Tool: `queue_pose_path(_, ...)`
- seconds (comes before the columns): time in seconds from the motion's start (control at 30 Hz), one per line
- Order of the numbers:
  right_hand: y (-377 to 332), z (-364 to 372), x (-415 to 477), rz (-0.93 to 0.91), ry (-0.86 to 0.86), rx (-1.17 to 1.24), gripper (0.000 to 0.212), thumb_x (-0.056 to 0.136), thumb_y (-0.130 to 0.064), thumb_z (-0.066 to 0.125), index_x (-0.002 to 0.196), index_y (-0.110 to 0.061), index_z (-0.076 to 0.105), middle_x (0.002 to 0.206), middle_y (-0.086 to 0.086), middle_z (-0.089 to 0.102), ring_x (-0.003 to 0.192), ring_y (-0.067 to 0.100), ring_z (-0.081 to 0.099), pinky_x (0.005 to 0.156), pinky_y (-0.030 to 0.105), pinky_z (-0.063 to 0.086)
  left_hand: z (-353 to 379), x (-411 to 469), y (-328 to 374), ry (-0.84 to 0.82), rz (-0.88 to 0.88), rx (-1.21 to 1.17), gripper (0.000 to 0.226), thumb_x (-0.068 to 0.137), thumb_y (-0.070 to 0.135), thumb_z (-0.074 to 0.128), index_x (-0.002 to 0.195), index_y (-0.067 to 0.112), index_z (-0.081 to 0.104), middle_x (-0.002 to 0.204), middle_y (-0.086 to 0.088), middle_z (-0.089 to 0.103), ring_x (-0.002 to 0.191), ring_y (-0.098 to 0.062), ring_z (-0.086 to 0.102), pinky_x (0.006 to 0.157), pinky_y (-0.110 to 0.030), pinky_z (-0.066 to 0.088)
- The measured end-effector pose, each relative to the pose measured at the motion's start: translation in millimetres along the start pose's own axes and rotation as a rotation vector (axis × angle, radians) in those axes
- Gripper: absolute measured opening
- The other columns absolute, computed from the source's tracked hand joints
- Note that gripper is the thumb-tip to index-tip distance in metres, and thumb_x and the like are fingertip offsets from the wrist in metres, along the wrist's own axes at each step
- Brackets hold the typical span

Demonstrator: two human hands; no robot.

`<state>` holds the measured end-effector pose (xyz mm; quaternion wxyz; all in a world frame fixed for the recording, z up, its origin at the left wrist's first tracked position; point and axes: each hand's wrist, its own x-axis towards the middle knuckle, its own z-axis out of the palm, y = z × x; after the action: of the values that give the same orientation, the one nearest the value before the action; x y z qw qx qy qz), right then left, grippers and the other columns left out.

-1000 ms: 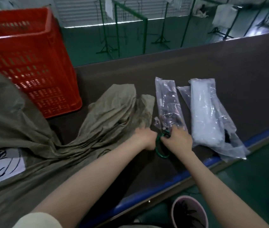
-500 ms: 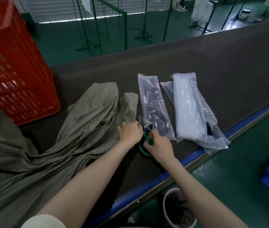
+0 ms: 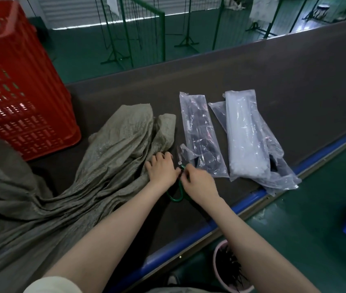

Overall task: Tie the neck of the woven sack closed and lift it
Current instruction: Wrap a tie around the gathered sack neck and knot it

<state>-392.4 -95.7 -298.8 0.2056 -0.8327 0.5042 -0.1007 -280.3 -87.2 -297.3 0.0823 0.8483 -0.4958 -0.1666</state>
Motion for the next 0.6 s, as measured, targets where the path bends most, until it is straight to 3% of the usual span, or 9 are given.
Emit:
queue_pose_path(0.1,16,-7,5,0.059,0.065,-0.099,0.033,0.091,-0.024,0.042,0.118,-0.011,0.054,0.113,0.015,0.057,0.107,0.033,0.053,0.080,0.038,0.045,1,-2,-2,0.019,0.101,0.049,0.042,0.088,0.031,0.051,0.128,0.021,0.043,0.133,-0.012,0.044,0.125,-0.034,0.039,0.103,-0.047,0.027)
queue_pose_path(0.2,38,-10,7,0.121,0.074,-0.172,0.034,0.091,-0.029,0.044,0.113,-0.007,0.056,0.112,0.021,0.057,0.106,0.036,0.053,0.083,0.040,0.044,3,-1,-1,-0.044,0.240,0.058,0.041,0.092,0.022,0.042,0.130,0.037,0.044,0.130,-0.007,0.045,0.122,-0.031,0.041,0.103,-0.049,0.025)
queue_pose_path(0.27,45,-14,9,0.181,0.090,-0.127,0.034,0.091,-0.030,0.046,0.110,-0.004,0.056,0.112,0.022,0.056,0.105,0.038,0.053,0.084,0.042,0.044,3,1,-2,-0.077,0.243,0.073,0.041,0.093,0.020,0.040,0.127,0.040,0.049,0.129,-0.006,0.046,0.123,-0.030,0.039,0.104,-0.048,0.023)
queue_pose_path(0.37,46,-20,12,0.209,0.057,-0.048,0.033,0.091,-0.028,0.047,0.112,-0.005,0.057,0.117,0.021,0.053,0.107,0.038,0.051,0.088,0.042,0.044,1,-2,2,-0.006,0.272,0.108,0.045,0.086,0.013,0.047,0.126,0.032,0.050,0.128,-0.006,0.044,0.122,-0.030,0.038,0.103,-0.044,0.025)
queue_pose_path(0.47,46,-21,10,0.220,0.028,0.038,0.028,0.089,-0.018,0.048,0.112,-0.005,0.058,0.118,0.019,0.051,0.107,0.039,0.050,0.091,0.040,0.040,-1,-5,25,0.086,0.418,0.091,0.038,0.088,0.017,0.044,0.123,0.024,0.054,0.123,-0.007,0.051,0.115,-0.029,0.045,0.096,-0.040,0.032)
queue_pose_path(0.53,50,-22,7,0.213,0.031,0.081,0.027,0.086,-0.009,0.047,0.110,-0.005,0.060,0.113,0.019,0.053,0.105,0.037,0.051,0.089,0.038,0.041,5,-2,41,0.012,0.421,0.030,0.033,0.092,0.022,0.041,0.119,0.022,0.061,0.121,-0.009,0.058,0.113,-0.030,0.049,0.092,-0.039,0.037)
queue_pose_path(0.6,55,-24,3,0.184,0.021,0.094,0.034,0.083,-0.003,0.047,0.114,-0.007,0.060,0.113,0.018,0.054,0.107,0.035,0.051,0.090,0.037,0.041,11,2,50,-0.084,0.287,-0.061,0.031,0.093,0.023,0.042,0.112,0.018,0.066,0.115,-0.012,0.065,0.111,-0.033,0.056,0.088,-0.038,0.043)
